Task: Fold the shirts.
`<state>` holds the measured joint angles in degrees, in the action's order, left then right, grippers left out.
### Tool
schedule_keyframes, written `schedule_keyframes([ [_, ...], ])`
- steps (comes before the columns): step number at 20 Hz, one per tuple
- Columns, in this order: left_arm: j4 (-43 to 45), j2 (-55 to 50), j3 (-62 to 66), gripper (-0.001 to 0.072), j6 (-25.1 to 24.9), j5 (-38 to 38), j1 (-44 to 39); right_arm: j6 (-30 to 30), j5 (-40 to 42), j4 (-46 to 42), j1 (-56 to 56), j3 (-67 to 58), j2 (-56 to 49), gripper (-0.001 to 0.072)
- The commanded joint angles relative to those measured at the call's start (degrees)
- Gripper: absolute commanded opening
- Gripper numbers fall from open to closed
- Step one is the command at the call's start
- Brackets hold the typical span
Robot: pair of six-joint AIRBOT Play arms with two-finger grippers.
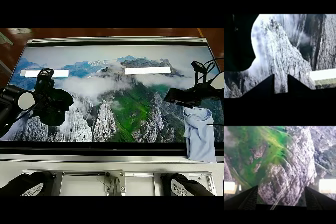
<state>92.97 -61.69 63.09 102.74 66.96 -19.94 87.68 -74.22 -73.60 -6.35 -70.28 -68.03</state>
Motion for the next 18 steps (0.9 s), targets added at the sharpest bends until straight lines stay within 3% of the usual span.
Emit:
schedule_keyframes([
  [1,0.0,0.0,0.0,0.0222,0.0,0.0,0.0,0.0,0.0,0.0,0.0,-0.1,0.0,0.0686],
  [18,0.0,-0.1,0.0,0.0221,0.0,-2.5,0.0,1.0,2.7,1.7,0.0,-0.1,0.0,0.0686],
])
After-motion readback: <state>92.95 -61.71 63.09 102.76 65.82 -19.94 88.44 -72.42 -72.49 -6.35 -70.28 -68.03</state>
